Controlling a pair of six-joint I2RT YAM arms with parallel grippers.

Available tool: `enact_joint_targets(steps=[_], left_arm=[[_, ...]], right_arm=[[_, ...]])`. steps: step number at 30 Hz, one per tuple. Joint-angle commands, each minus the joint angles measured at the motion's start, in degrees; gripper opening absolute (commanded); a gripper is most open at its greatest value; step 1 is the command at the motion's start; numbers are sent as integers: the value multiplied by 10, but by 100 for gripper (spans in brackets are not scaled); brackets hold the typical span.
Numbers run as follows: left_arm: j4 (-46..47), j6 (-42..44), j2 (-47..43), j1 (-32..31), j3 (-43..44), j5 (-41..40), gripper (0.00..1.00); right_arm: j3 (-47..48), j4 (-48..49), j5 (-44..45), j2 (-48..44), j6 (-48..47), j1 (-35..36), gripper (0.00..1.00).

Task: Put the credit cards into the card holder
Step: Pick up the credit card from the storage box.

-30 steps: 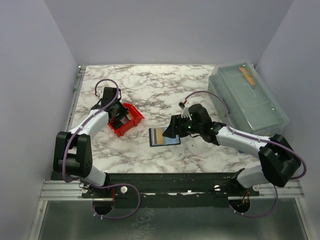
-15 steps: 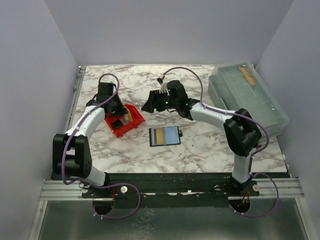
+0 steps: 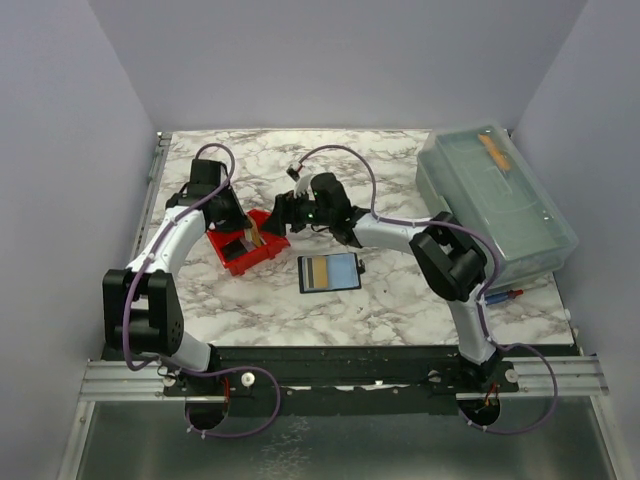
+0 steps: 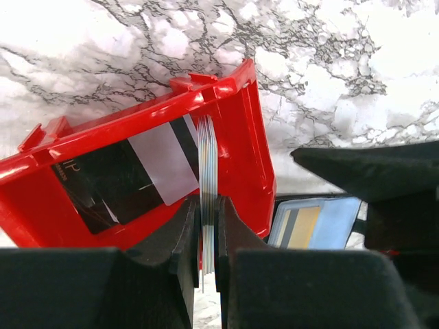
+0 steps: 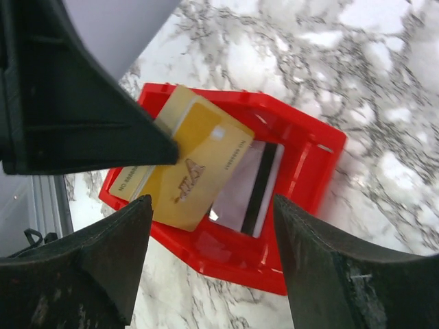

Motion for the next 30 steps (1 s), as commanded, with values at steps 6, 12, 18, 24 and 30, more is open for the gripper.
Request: enact_joint_targets(steps=[6,12,18,24,30], left_arm=[[-133,-98,54,6,85,-100,0],[-146,-118,64,5,83,-115,0],[-150,-124,69,5,85,-125,0],[-154,-120,67,5,86,-143,0],[-159,-102,72,5,90,-138,0]], right_arm=[[-32,107,68,-4,-147,69,70],[-16,102,134,-1,-197,110,58],[9,73,160,9,-210,122,48],[40,54,181,29,-218,132,37],[60,28,171,42,-231,135,39]])
